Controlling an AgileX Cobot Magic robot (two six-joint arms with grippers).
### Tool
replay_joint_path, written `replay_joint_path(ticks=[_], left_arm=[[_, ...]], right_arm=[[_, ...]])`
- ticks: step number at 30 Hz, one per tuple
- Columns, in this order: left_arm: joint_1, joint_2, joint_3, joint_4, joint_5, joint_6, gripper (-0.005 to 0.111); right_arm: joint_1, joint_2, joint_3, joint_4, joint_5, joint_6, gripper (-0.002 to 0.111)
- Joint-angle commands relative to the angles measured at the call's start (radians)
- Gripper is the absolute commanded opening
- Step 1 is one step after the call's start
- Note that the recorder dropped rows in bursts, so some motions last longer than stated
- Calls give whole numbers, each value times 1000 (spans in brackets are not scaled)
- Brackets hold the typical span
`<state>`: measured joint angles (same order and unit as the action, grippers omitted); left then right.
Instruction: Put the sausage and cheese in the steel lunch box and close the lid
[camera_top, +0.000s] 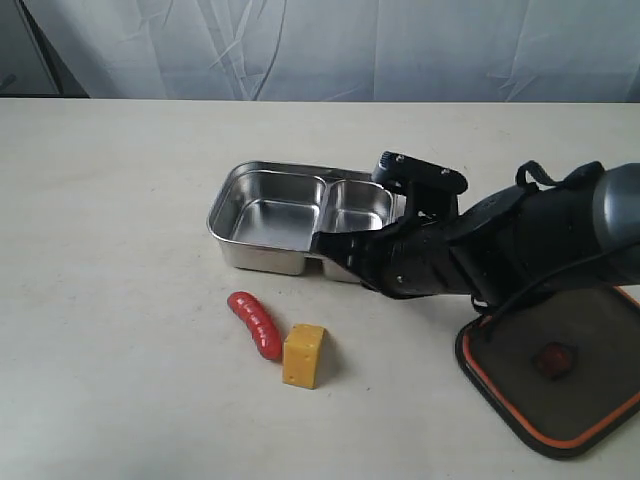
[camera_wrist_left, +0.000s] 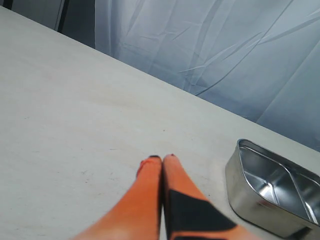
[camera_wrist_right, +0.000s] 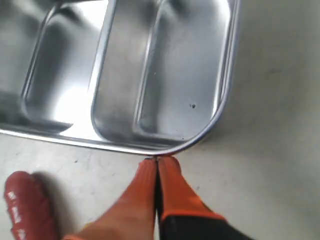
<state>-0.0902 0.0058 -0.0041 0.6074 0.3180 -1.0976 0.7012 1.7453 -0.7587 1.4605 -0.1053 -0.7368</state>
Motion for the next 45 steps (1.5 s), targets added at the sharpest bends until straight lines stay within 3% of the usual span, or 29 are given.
replay_joint_path(ticks=[1,15,17,18,20,22,25,32,35,40,42,45], left_arm=[[-2,-6,4,5,-3,2,0],[-2,-6,4,5,-3,2,0],[-2,-6,4,5,-3,2,0],[-2,-6,4,5,-3,2,0],[-2,-6,4,5,-3,2,0],[-2,-6,4,5,-3,2,0],[-2,-6,4,5,-3,2,0],[-2,-6,4,5,-3,2,0],[-2,-6,4,5,-3,2,0],[-2,-6,4,5,-3,2,0],[-2,-6,4,5,-3,2,0],[-2,-6,4,5,-3,2,0]], right_arm=[[-2,-12,-5,-156,2,-25,-1],[108,-92,-42,-417,362,-37,1],[108,-59,-94,-419,399,-37,19],[108,-33,-140,-423,407,-37,38],[108,18,-205,-426,417,-37,53],[108,75,-270,-462,483,-21,53],[108,153,-352,-686,566,192,53],[110,164,-366,-993,555,508,53],[110,196,-366,-1093,555,551,53],[112,237,-376,-1095,535,554,53],[121,252,-386,-1095,527,554,49],[133,267,-393,-1092,513,554,30]])
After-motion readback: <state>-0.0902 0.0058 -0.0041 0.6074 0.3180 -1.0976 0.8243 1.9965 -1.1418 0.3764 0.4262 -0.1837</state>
